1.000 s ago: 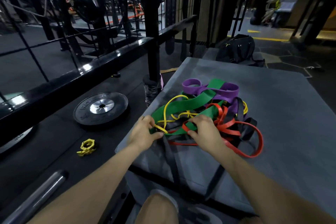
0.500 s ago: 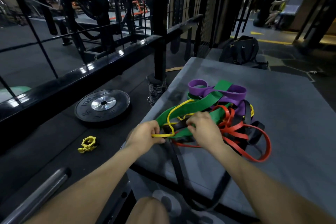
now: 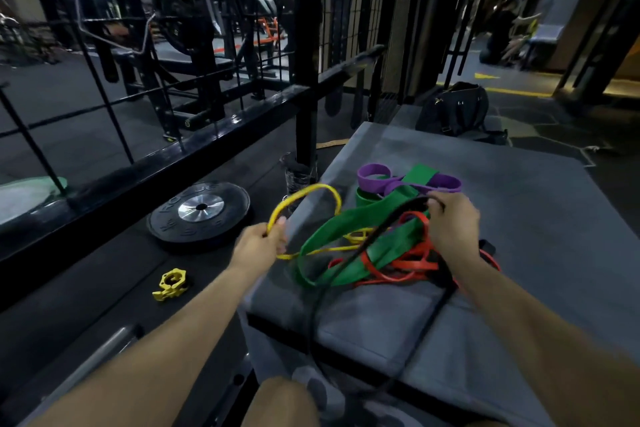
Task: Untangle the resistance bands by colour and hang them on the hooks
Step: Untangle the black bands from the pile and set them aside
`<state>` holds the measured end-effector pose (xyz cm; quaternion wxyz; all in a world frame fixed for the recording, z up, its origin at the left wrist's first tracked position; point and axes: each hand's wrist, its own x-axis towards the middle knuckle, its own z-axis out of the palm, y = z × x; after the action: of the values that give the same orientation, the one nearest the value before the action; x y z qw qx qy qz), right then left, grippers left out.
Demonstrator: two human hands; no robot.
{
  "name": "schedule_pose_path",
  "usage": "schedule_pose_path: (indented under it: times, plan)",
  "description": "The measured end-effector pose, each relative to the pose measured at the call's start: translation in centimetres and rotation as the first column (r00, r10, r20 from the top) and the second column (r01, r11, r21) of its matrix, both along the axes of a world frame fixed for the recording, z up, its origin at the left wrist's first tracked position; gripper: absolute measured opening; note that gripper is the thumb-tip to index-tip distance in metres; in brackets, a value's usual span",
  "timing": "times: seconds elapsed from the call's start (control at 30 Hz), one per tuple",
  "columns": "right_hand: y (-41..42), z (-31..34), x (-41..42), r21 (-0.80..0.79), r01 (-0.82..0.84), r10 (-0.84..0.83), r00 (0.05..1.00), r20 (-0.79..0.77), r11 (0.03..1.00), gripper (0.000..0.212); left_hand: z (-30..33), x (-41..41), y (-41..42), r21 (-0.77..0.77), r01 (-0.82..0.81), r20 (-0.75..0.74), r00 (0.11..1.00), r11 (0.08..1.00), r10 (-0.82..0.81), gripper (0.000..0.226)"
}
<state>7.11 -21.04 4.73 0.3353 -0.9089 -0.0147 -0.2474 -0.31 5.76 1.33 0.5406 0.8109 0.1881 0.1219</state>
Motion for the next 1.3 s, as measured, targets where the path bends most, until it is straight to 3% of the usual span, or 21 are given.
schedule_pose_path:
  times: [0.1,0.17,0.2,0.27,0.33,0.4,0.43,0.5,0.6,0.73,0.8,0.9,0.97,1.07,1.13,1.2,1.27,1.3]
  plan:
    - [-2.8,2.0,-0.4,0.085,0.094,-0.097,0.995,0.037,0.992,0.026,0.8,1.0,-1.0,-0.175,-0.068,0.002,0.998,0.982,0.069,0.036]
    - [-4.7,2.7,-0.4,0.149,0.166,-0.173,0.984,0.034,0.975,0.024,1.2,1.7,-2.0,-0.214,-0.074,-0.023,0.997,0.974,0.071,0.035]
    - [-5.6,2.9,-0.3,0.179,0.199,-0.205,0.979,0.019,0.964,0.023,1.3,2.0,-2.4,-0.169,-0.067,-0.029,0.998,0.983,0.063,0.034]
    - [-7.1,3.4,-0.3,0.237,0.256,-0.259,0.966,-0.017,0.937,0.022,1.5,2.6,-3.4,0.084,-0.03,-0.059,0.998,0.996,0.035,0.036]
    - [-8.4,3.7,-0.5,0.3,0.303,-0.3,0.952,-0.057,0.904,0.023,1.8,2.7,-4.4,0.34,0.029,-0.151,0.988,0.94,0.025,0.031]
    - [-9.5,3.6,-0.8,0.337,0.339,-0.321,0.941,-0.111,0.878,0.023,2.2,2.8,-5.3,0.481,0.064,-0.266,0.961,0.874,0.076,0.038]
    - [-10.1,3.4,-0.8,0.329,0.346,-0.315,0.938,-0.145,0.879,0.024,2.6,2.6,-5.8,0.538,0.052,-0.287,0.95,0.841,0.124,0.045]
    - [-11.0,2.3,-0.6,0.245,0.332,-0.28,0.933,-0.226,0.911,0.026,2.8,2.2,-6.8,0.655,-0.001,-0.191,0.967,0.756,0.167,0.048]
    - [-11.5,0.4,-0.6,0.039,0.276,-0.247,0.907,-0.34,0.96,0.031,2.3,2.4,-8.9,0.709,0.124,-0.108,0.992,0.694,-0.067,0.041]
    - [-10.9,-0.8,-1.0,-0.087,0.109,-0.131,0.941,-0.311,0.99,0.033,-0.1,2.8,-12.6,0.602,0.419,-0.298,0.908,0.679,-0.296,0.046]
    - [-10.7,-1.1,-1.2,-0.149,0.014,-0.056,0.958,-0.282,0.989,0.031,-1.8,2.7,-14.0,0.602,0.482,-0.393,0.873,0.636,-0.29,0.052]
    - [-11.2,-1.9,-1.5,-0.236,-0.096,0.004,0.932,-0.362,0.967,0.024,-3.0,2.4,-14.3,0.759,0.448,-0.39,0.894,0.473,-0.221,0.031]
    - [-12.0,-2.5,-1.9,-0.244,-0.116,0.001,0.905,-0.425,0.963,0.023,-2.5,2.4,-14.2,0.769,0.392,-0.326,0.92,0.505,-0.218,0.025]
    - [-13.0,-2.6,-2.3,-0.175,-0.112,0.04,0.928,-0.371,0.978,0.019,0.1,3.4,-14.6,0.589,0.337,-0.168,0.94,0.734,-0.297,0.013]
    - [-12.9,-1.8,-2.7,0.066,-0.13,0.144,0.935,-0.325,0.989,0.012,2.6,4.0,-15.8,0.167,0.381,-0.064,0.924,0.909,-0.376,0.028]
    - [-12.2,-0.6,-3.6,0.438,-0.211,0.363,0.883,-0.299,0.874,0.019,5.0,4.1,-17.9,-0.237,0.421,0.01,0.902,0.876,-0.431,0.02]
    - [-11.4,0.2,-4.7,0.677,-0.279,0.583,0.766,-0.271,0.681,0.005,6.9,3.8,-20.7,-0.415,0.481,0.05,0.86,0.772,-0.508,0.01]
    - [-11.2,0.6,-5.3,0.71,-0.308,0.649,0.711,-0.27,0.633,0.012,7.6,3.7,-22.1,-0.471,0.501,0.085,0.845,0.727,-0.527,0.009]
